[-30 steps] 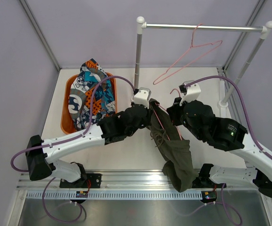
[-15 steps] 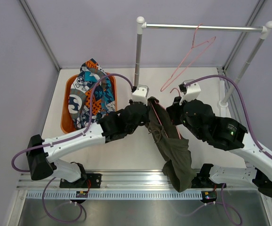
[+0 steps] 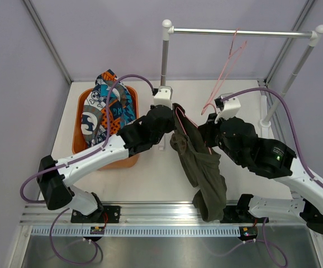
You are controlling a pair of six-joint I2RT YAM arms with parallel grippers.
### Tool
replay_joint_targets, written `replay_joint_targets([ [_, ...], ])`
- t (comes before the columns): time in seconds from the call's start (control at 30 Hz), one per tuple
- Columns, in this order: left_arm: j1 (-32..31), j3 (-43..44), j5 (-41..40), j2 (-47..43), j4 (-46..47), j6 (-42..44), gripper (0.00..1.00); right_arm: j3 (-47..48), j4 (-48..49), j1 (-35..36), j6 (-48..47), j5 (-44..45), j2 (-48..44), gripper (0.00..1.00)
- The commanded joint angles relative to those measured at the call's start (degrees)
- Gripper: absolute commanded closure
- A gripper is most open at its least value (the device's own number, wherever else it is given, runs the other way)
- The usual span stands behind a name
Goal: Remove the shorts from the hanger
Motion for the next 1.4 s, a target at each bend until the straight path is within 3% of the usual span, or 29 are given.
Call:
replay_joint_targets([
  [0.0, 2.65, 4.25, -2.7, 1.63, 2.7, 1.45, 1.0, 2.55, -0.87, 0.6, 0.16, 0.32, -1.44, 1.0],
  [0.37, 8.1, 6.63, 2.05, 5.59, 2.26, 1.28, 1.0, 2.72, -1.84, 0.6, -0.19, 0.76, -3.02, 1.0],
  [0.97, 8.37, 5.58, 8.64, 9.46, 3.92, 1.98, 1.0, 3.51, -2.37, 0.68, -1.16, 1.46, -3.9, 1.0],
  [1.37, -5.5, -0.13, 10.58, -2.14, 2.36, 5.67, 1.0, 4.21, 2.29, 0.6, -5.11, 6.29, -1.36, 1.0],
])
